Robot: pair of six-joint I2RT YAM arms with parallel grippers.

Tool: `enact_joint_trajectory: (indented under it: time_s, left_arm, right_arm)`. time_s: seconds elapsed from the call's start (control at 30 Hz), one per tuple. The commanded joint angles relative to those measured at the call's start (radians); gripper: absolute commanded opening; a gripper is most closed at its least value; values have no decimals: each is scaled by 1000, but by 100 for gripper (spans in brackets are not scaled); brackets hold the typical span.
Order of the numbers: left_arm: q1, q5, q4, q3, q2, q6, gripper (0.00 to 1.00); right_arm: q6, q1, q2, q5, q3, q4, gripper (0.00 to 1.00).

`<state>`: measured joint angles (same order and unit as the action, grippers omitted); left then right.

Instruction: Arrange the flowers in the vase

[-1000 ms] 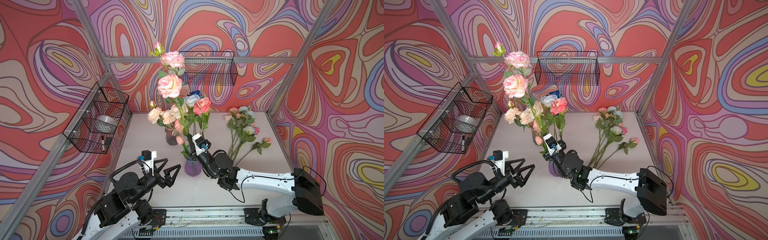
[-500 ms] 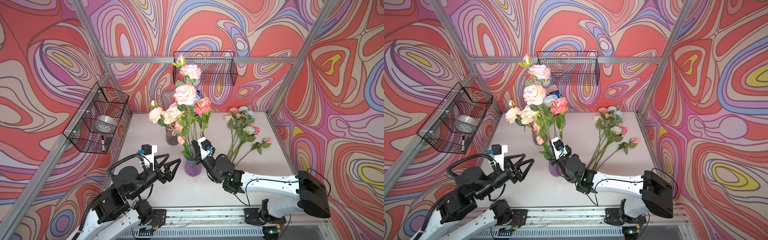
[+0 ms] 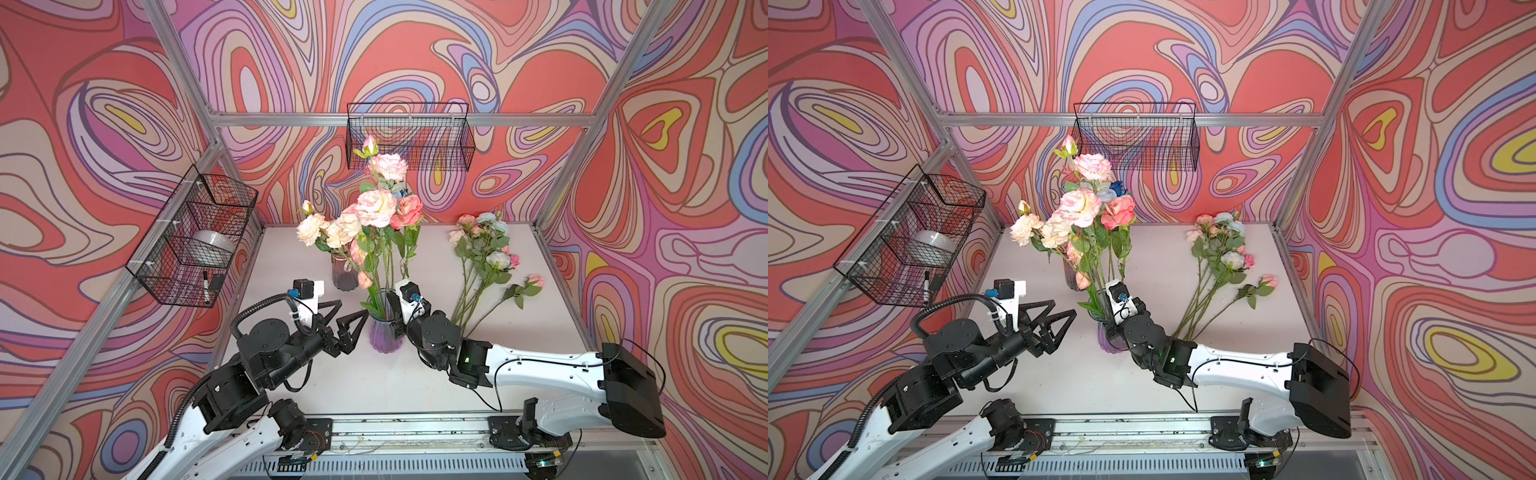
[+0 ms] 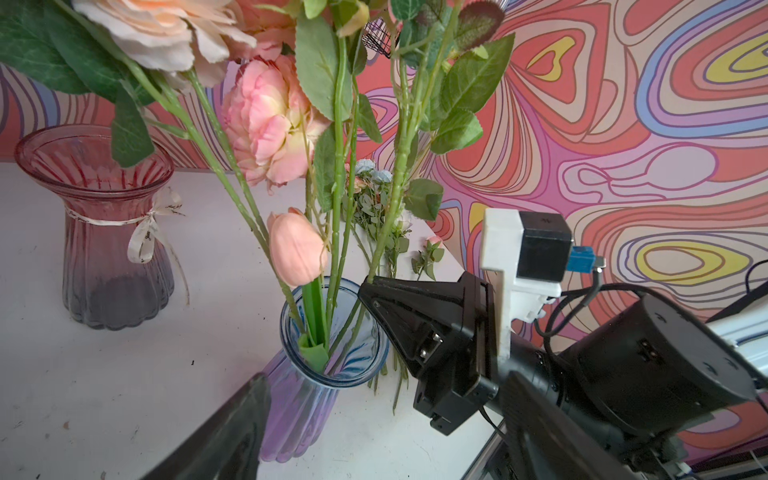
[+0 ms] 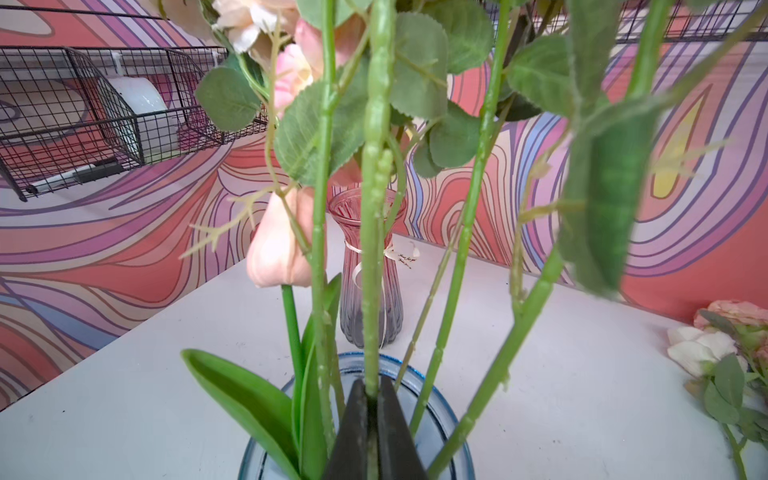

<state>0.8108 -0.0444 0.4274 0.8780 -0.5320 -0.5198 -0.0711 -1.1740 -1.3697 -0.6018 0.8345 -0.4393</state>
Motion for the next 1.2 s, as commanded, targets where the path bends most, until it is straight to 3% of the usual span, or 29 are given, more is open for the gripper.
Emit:
enact_joint_trajectory:
  time_s: [0.0,0.13,0.3,0.77,0.87,1.03,1.1,1.17]
  left_arm:
    - [-5,-24,25,20,7,7,91]
    - [-4,-26,29,14,18,2,92]
    - [-4,-25,31,6,30,-1,93]
    - [-5,-16,43,11,41,-8,93]
    - [-4,-17,46,10,46,-9,93]
    - [-4,-15,48,10,46,-11,93]
    - [-4,-17,49,7,46,-11,93]
    - [-4,-23,48,3,49,-11,93]
  right_arm:
    - [-47,-6,51,18,-10,57,22]
    - [-48,-7,93,41,22,101,41]
    - [-55,-4,108,18,90,159,49]
    - [-62,107,-52,39,381,385,50]
    - [-56,114,-69,58,395,389,45]
    - [-42,114,-49,74,380,373,12]
    - [-35,110,-38,75,367,376,2]
    - [-32,104,-34,66,354,385,0]
